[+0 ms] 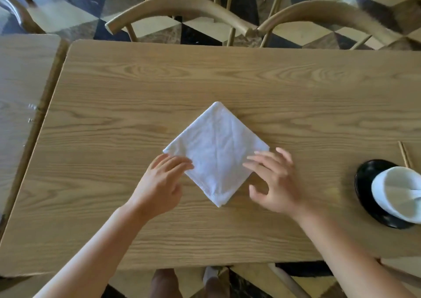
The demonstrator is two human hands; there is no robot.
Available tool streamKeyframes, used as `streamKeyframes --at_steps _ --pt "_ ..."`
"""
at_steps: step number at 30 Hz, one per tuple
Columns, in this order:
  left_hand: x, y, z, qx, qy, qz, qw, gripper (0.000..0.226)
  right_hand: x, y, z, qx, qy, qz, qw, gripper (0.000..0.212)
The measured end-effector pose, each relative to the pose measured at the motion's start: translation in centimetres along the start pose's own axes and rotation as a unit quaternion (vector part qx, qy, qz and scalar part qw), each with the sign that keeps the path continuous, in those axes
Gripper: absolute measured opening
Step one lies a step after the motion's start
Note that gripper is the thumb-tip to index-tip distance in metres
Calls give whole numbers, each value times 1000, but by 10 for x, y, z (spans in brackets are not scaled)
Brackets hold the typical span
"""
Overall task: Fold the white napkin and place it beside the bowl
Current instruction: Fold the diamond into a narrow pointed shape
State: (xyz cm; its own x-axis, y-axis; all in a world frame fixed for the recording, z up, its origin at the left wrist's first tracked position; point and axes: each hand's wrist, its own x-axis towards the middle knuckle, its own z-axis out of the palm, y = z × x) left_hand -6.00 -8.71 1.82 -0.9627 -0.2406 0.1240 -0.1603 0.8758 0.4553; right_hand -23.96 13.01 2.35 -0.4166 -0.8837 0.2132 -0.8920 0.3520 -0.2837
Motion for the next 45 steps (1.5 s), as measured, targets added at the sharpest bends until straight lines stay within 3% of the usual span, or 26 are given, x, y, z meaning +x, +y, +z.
streamKeyframes --at_steps 6,10,15,23,32,35,38,40,45 --pt "12 12 27 14 55 -65 996 47 1 -6 28 32 5 116 993 49" --pt "37 21 50 82 10 -65 995 59 23 -6 47 -16 -68 123 990 59" --pt "44 11 70 134 -82 -143 977 85 34 8 62 -51 -163 144 975 65" --pt "17 22 72 154 -110 -122 974 97 -3 -6 61 -62 -158 152 974 69" --pt "-12 36 72 113 -112 -85 984 88 -35 -21 56 -58 -177 156 970 70" --pt "-24 36 63 43 -80 -36 995 88 -42 -21 48 -30 -172 122 977 71" --pt "-47 37 52 32 -91 85 992 89 -63 -24 43 10 -148 -15 989 68" --pt "-60 39 53 36 -98 147 984 76 -75 -27 45 12 -130 -110 985 58" --pt "-60 42 63 24 -46 158 986 42 -70 -33 50 50 -71 -163 983 42"
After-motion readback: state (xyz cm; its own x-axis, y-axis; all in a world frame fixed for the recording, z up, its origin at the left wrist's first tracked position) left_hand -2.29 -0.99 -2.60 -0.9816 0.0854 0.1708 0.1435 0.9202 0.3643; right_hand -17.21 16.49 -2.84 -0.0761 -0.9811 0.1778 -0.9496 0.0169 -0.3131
